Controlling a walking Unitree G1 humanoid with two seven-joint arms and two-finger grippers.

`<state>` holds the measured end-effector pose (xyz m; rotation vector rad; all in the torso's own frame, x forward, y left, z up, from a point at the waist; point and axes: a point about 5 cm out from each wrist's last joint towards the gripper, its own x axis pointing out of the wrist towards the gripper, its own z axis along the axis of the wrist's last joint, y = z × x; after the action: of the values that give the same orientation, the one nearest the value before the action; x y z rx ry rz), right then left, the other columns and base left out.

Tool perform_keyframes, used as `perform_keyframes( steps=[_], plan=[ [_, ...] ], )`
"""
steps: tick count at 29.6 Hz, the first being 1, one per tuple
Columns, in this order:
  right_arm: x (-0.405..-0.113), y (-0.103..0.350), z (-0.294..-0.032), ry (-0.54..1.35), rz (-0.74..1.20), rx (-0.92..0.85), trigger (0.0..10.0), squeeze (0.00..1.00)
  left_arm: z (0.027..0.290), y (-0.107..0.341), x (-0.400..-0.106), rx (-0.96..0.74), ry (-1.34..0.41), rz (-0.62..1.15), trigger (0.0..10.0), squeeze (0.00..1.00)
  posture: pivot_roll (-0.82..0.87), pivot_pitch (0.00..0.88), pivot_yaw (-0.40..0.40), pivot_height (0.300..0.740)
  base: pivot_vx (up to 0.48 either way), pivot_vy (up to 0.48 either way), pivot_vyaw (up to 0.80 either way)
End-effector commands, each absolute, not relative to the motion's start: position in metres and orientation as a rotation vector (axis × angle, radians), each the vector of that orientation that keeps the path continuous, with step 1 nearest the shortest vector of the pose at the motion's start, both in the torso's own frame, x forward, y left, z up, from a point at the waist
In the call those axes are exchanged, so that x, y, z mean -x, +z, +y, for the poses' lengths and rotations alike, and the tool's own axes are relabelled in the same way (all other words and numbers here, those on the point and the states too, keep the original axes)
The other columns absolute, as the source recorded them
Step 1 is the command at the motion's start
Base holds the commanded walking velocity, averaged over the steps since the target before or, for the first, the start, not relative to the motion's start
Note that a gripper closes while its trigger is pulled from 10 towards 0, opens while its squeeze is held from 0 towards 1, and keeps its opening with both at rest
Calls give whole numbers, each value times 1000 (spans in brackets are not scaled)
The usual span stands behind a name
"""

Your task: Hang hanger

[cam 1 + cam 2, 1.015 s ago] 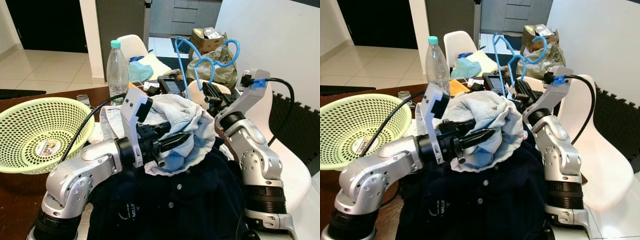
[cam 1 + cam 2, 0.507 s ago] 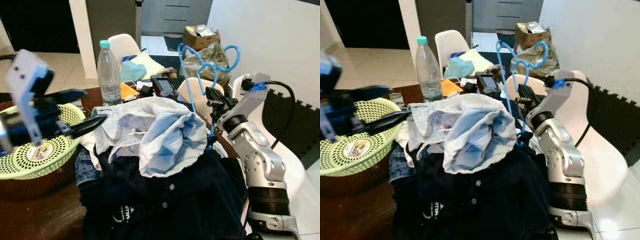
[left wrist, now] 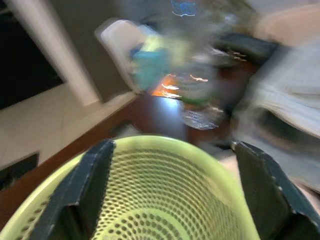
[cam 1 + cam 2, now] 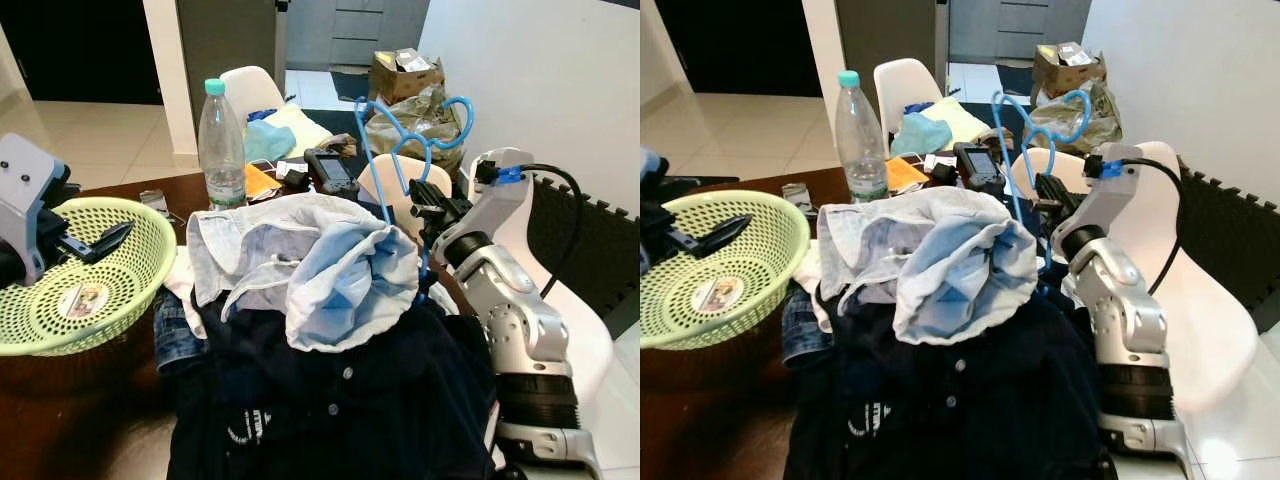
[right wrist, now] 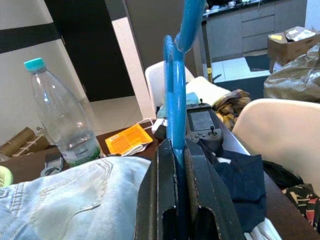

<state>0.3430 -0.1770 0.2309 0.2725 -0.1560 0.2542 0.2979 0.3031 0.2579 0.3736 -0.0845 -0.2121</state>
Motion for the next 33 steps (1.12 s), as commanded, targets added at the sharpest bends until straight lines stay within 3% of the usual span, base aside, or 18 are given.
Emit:
perform_keyframes(
  steps=[1, 12, 20, 33],
  plan=[
    [-341, 233, -181, 254, -148, -265, 10000, 0, 311, 239, -310, -318, -180, -58, 10000, 0, 153, 52, -79, 740, 0, 0, 0],
    [-329, 236, -191, 232, -139, -244, 10000, 0, 299, 245, -335, -285, -302, -105, 10000, 0, 99, 117, -85, 740, 0, 0, 0],
    [-317, 244, -199, 218, -125, -215, 10000, 0, 284, 254, -351, -331, -492, -124, 10000, 0, 51, 188, -100, 740, 0, 0, 0],
    [-306, 244, -205, 199, -99, -207, 10000, 0, 281, 261, -356, -393, -544, -126, 10000, 0, 26, 230, -103, 740, 0, 0, 0]
  ],
)
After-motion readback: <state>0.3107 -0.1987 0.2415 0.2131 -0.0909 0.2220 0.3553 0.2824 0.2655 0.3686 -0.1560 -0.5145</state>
